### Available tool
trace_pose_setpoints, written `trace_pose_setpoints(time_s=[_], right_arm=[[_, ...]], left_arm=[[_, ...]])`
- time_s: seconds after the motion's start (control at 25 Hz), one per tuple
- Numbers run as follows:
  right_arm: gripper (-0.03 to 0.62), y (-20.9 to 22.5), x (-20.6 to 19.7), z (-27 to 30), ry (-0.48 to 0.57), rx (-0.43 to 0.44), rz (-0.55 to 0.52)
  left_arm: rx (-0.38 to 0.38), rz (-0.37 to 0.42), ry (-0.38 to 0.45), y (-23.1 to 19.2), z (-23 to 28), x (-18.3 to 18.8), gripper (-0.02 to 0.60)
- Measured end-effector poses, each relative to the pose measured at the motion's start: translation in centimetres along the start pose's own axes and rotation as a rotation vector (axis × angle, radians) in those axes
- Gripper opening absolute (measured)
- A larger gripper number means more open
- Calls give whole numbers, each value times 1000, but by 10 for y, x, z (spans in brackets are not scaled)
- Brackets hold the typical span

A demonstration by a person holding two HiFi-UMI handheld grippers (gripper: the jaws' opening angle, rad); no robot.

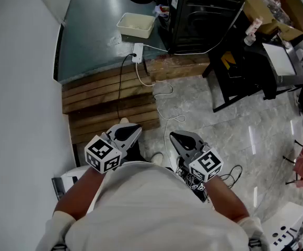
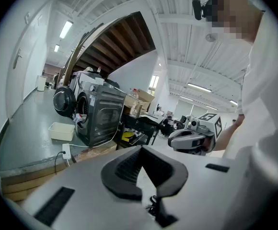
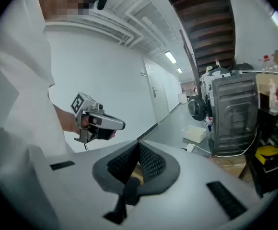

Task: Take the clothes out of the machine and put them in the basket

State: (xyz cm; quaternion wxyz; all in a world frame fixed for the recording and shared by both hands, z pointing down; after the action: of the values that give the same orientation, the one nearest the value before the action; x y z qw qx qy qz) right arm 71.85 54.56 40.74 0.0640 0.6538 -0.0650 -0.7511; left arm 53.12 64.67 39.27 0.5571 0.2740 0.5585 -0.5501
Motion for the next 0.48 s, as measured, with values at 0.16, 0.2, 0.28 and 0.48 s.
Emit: trace_pose_setpoints(time_s=[0.16,0.2,0.28,0.48], right_arm=[[-5,0,0,11,-4,13,-1],[-5,-1,0,14,-6,17,-2],[-5,-2,-1,21,-11,28,-3],[-5,-7,-4,37,-29,71,1]], left_arm=[[18,-1,4,-7,-8,-2,-4],[22,0,3,-8,-10,-3,-4],[32,1,1,-12,-13,-3,-5],[62,8,11,-22,-22,-3,-3]])
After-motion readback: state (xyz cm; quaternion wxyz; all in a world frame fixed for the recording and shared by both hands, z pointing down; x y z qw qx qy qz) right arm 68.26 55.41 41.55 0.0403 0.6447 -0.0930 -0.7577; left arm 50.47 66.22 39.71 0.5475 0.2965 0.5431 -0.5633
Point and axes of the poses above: the fingertips, and each gripper's own axes: z forward along the fingers, y to its right, x out of its top, the point moved 7 cm from there along -z, backward along the fingers, and after that the axes turned 8 degrees about y, right-handed, at the moved point
